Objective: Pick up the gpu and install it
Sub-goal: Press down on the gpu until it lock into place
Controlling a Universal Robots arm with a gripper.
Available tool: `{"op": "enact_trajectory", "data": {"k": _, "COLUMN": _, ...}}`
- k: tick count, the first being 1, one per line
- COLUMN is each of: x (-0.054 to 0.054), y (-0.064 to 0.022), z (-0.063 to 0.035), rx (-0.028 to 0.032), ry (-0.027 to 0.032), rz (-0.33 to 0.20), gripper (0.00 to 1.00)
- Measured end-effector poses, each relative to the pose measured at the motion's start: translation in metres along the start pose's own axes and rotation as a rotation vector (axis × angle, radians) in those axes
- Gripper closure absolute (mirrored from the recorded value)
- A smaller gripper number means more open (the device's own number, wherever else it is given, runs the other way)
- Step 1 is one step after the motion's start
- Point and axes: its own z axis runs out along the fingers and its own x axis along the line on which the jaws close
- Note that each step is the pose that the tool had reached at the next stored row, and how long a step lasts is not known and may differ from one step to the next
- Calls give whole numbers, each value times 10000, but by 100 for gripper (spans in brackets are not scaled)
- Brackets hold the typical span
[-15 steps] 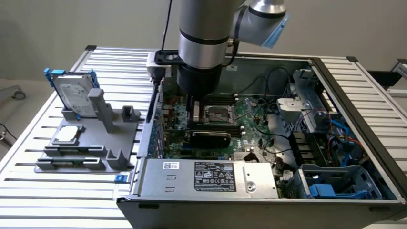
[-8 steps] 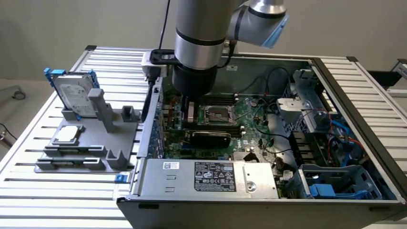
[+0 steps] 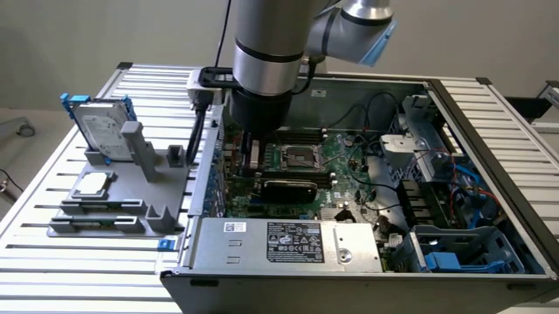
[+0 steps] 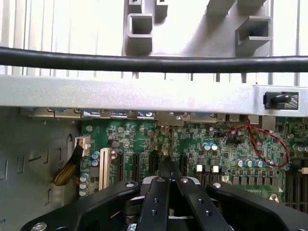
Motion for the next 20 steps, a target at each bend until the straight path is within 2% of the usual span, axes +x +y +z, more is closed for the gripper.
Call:
{"op": "enact_trajectory", "data": {"k": 3, "x": 4, "y": 27, "z": 4, "rx": -75, "ry": 58, "rz": 9, "gripper": 89}}
{"op": "enact_trajectory", "data": {"k": 6, "x": 4, "y": 47, "z": 1, "rx": -134, "ry": 91, "rz": 14, "gripper": 89}}
{"op": "enact_trajectory", "data": {"k": 15, "x": 3, "y": 75, "z": -77, "rx": -341, "ry": 99, "rz": 16, "gripper": 89}}
{"op": "enact_trajectory", "data": {"k": 20, "x": 3, "y": 89, "z": -113, "rx": -506, "ry": 94, "rz": 16, "gripper": 89}}
